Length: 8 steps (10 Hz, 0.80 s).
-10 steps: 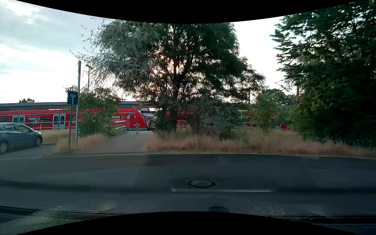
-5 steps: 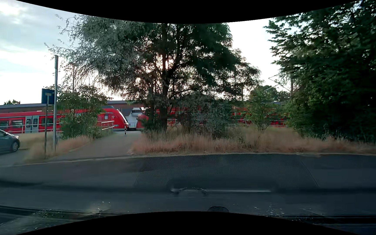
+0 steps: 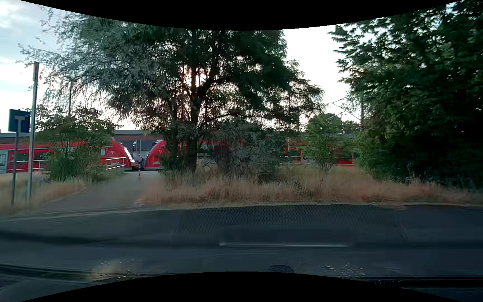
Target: Follow the waypoints while adhering to traffic rules and regulations
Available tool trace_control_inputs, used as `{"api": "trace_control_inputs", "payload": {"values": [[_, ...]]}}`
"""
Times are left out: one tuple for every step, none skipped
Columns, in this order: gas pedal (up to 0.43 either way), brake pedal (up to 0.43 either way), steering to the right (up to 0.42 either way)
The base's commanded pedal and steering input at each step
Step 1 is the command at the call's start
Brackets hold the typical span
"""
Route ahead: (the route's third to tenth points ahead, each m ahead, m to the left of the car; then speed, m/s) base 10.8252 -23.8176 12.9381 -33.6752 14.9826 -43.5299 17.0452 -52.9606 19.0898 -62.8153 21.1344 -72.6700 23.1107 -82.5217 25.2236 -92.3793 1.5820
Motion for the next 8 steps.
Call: {"api": "trace_control_inputs", "payload": {"values": [[0.0,0.0,0.353],[0.0,0.0,0.37],[0.0,0.0,0.389],[0.0,0.0,0.406],[0.0,0.0,0.418],[0.0,0.0,0.426],[0.0,0.0,0.439],[0.0,0.0,0.446]]}}
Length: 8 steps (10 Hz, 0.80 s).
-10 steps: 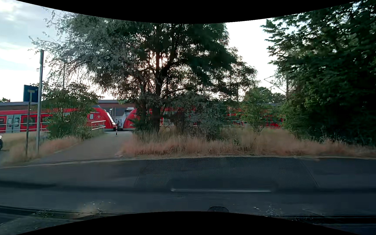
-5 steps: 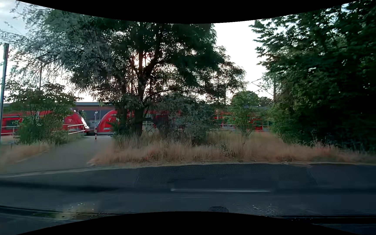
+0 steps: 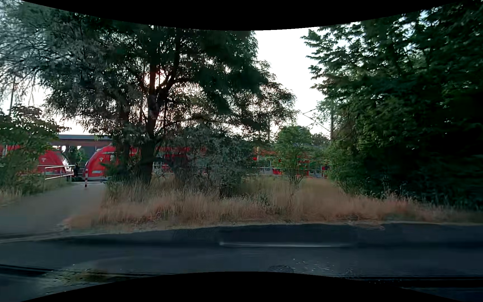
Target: Follow the waypoints while adhering to traffic rules and regulations
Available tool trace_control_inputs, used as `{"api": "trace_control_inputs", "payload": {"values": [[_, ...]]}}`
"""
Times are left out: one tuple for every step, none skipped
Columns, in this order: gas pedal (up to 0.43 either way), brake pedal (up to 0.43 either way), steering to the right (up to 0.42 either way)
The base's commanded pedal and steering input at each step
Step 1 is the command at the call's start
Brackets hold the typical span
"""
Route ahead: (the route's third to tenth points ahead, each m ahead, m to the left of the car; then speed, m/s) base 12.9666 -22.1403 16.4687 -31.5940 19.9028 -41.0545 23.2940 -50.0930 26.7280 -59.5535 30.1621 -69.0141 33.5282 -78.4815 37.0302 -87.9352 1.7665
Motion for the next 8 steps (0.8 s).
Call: {"api": "trace_control_inputs", "payload": {"values": [[0.008,0.0,0.447],[0.028,0.0,0.452],[0.039,0.0,0.459],[0.047,0.0,0.465],[0.059,0.0,0.485],[0.067,0.0,0.509],[0.087,0.0,0.539],[0.098,0.0,0.558]]}}
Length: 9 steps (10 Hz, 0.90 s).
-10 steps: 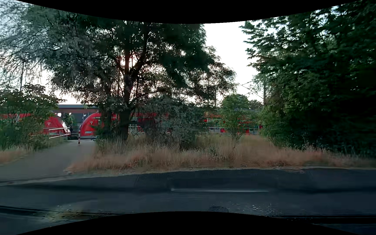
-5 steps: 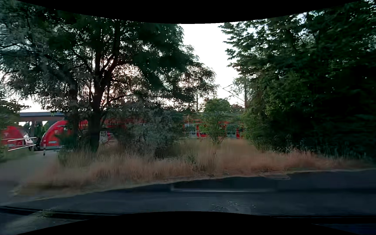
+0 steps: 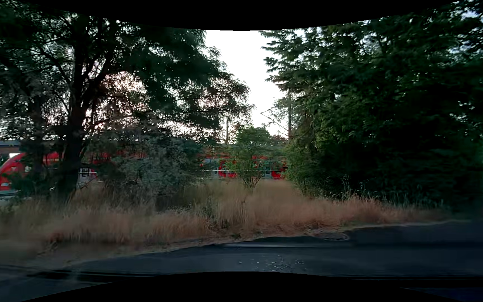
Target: Follow the waypoints while adhering to traffic rules and regulations
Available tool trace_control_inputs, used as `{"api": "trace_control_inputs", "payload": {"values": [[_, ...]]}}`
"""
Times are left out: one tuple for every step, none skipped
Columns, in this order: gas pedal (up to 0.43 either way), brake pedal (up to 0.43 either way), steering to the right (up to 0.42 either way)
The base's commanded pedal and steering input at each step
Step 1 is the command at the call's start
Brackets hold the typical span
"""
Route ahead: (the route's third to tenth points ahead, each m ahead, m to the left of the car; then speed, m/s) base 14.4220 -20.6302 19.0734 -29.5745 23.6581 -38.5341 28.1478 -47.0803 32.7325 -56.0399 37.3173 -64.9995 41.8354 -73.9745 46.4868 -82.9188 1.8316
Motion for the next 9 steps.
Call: {"api": "trace_control_inputs", "payload": {"values": [[0.118,0.0,0.578],[0.138,0.0,0.592],[0.15,0.0,0.595],[0.15,0.0,0.596],[0.15,0.0,0.603],[0.15,0.0,0.611],[0.15,0.0,0.622],[0.157,0.0,0.633],[0.157,0.0,0.64]]}}
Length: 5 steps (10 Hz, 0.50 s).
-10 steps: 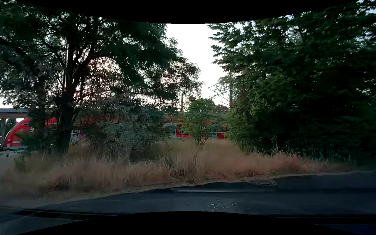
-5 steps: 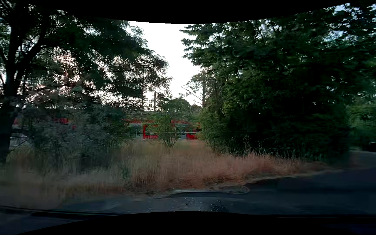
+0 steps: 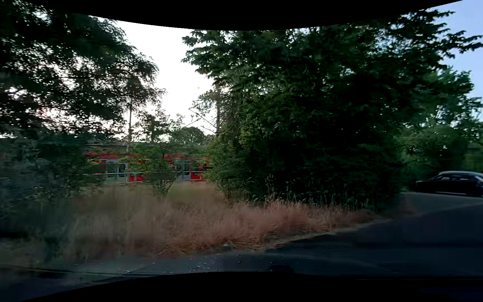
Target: Follow the waypoints while adhering to traffic rules and regulations
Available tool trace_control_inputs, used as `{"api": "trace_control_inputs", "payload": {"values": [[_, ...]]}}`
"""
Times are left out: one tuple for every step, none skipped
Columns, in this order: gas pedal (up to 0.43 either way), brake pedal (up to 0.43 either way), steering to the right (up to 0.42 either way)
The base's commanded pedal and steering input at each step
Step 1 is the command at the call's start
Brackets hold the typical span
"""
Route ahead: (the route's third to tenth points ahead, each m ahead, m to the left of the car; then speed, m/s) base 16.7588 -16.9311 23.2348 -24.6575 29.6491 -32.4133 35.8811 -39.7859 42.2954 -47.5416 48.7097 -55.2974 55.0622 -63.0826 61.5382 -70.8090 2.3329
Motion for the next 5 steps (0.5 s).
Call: {"api": "trace_control_inputs", "payload": {"values": [[0.157,0.0,0.643],[0.157,0.0,0.643],[0.157,0.0,0.642],[0.157,0.0,0.642],[0.157,0.0,0.642]]}}
